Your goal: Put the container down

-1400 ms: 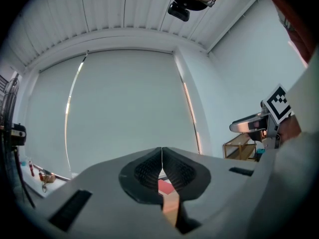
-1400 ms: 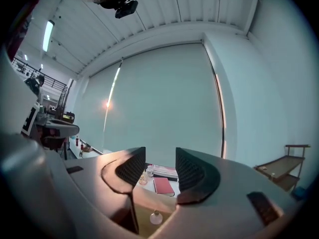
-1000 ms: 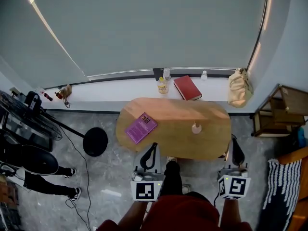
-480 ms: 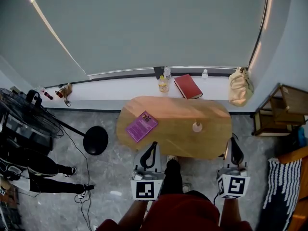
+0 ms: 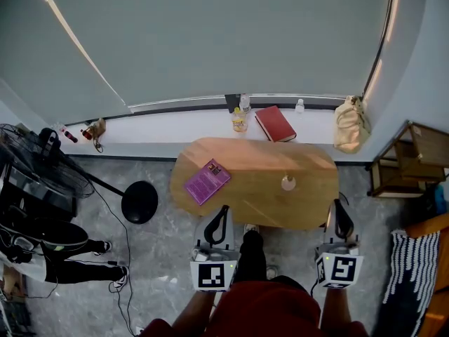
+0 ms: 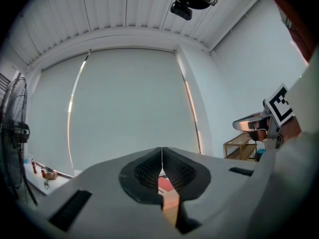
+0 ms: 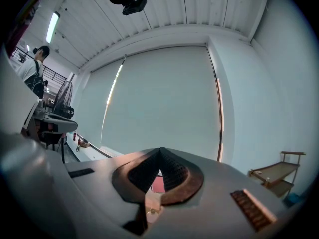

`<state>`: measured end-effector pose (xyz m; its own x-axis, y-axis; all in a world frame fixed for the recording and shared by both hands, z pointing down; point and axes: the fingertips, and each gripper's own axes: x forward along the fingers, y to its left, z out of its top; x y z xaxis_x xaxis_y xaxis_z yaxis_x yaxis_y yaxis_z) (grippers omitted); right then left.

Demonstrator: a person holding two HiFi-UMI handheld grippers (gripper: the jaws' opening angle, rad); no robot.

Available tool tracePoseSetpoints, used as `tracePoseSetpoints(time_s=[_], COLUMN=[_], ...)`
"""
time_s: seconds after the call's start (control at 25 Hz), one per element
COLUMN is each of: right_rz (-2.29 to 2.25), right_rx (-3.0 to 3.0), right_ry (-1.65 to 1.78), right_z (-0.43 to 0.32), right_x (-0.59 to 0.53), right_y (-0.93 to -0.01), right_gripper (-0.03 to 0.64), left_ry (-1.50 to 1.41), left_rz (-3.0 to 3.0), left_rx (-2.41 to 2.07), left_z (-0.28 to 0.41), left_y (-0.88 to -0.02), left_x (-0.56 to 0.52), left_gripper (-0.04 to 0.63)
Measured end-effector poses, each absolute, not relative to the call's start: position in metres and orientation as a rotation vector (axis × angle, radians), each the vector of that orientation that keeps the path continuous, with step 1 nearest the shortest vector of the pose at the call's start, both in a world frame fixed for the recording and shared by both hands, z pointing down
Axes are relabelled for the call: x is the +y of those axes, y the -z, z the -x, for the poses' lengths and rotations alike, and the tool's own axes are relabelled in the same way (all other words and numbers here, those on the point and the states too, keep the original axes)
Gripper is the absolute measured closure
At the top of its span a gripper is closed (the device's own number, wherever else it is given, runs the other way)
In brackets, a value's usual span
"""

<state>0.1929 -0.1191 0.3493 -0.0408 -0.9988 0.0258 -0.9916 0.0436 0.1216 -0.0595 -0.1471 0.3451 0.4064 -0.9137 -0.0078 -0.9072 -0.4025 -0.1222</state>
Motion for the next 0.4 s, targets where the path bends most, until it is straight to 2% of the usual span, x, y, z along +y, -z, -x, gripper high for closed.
tracePoseSetpoints(time_s=[0.4], right_rz=[-2.066], right_rx=[-2.205], right_ry=[0.145], right_z=[-0.1826], right_x=[-0.1208], right_y=[-0.3468], right_gripper=[0.620], left_ry=[0.078], left_rz=[2.535], left_rx=[1.673], left_z=[0.0697], left_y=[-0.3455], left_x=[-0.1462], left_gripper=[0.586])
